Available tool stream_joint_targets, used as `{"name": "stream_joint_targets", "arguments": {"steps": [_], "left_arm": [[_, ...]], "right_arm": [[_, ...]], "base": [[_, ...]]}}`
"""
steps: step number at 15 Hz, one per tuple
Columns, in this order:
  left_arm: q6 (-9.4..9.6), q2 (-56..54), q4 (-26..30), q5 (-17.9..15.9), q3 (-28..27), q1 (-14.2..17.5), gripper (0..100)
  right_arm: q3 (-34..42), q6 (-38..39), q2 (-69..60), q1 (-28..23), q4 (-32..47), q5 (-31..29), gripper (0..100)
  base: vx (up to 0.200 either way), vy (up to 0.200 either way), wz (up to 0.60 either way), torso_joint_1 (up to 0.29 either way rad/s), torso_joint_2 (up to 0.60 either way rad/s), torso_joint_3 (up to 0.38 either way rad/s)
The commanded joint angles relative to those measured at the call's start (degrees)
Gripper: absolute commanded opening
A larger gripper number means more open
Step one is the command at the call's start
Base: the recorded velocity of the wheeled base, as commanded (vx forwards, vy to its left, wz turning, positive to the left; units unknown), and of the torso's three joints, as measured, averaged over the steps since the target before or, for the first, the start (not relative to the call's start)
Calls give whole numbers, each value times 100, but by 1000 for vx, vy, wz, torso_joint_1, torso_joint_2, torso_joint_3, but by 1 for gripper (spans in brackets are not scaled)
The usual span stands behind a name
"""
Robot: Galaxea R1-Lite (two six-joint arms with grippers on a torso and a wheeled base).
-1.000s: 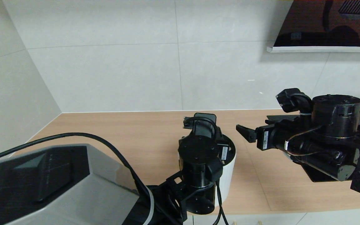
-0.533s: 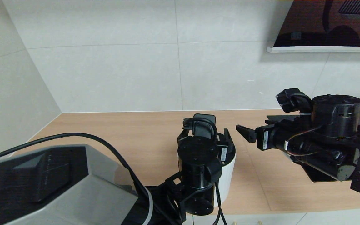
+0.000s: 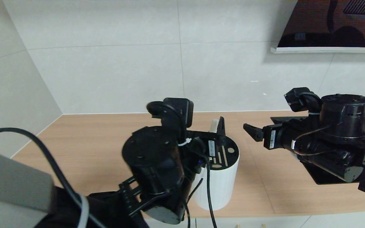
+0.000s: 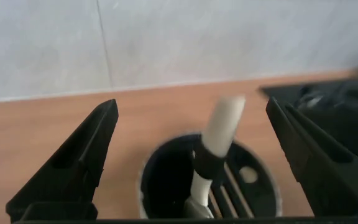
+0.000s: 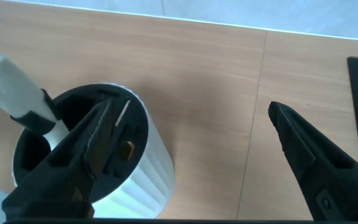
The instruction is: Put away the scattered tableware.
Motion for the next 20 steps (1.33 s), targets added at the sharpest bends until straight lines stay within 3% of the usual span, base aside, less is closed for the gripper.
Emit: {"name": "stream_joint_targets", "arguments": {"steps": [1,2,3,8,10,12,14,15,17,19,20], "left_arm": [[-28,-1685,36,-1076,934,310,100],[-37,-1949,62,-1331,1031,433,100],[-28,-2406,308,-1639,1145,811,100],[-37,-4155,1486,-1779,1734,2296,100],[-19,-4814,1855,-1770,2086,3070,100],[-10,-5509,2400,-1779,2226,3659,100],[7,-6326,3138,-1779,2244,3711,100],[86,-7161,4114,-1779,2182,3703,100],[579,-8427,5898,-1779,2042,3720,100],[754,-9341,7050,-1806,1928,4063,100],[754,-9622,7269,-1806,1805,4151,100]], "right_arm": [[-17,13,-142,-73,-11,-1,100],[9,4,-194,-108,-11,-1,100],[45,-75,-221,-196,-11,-1,100],[141,-524,-555,-592,-284,-1,100],[291,-629,-871,-732,-292,-10,100],[941,-611,-1680,-1014,-292,-1,100],[1372,-638,-2444,-1163,-292,-10,100],[1679,-664,-3341,-1216,-284,-36,100],[1873,-822,-4659,-1453,-20,-54,100],[1855,-1086,-5802,-1770,797,-63,100],[1855,-1192,-6435,-1945,1413,-71,100]], "base": [[0,0,0,0,0,0],[0,0,0,0,0,0],[0,0,0,0,0,0],[0,0,0,0,0,0],[0,0,0,0,0,0],[0,0,0,0,0,0],[0,0,0,0,0,0],[0,0,0,0,0,0],[0,0,0,0,0,0],[0,0,0,0,0,0],[0,0,0,0,0,0]]}}
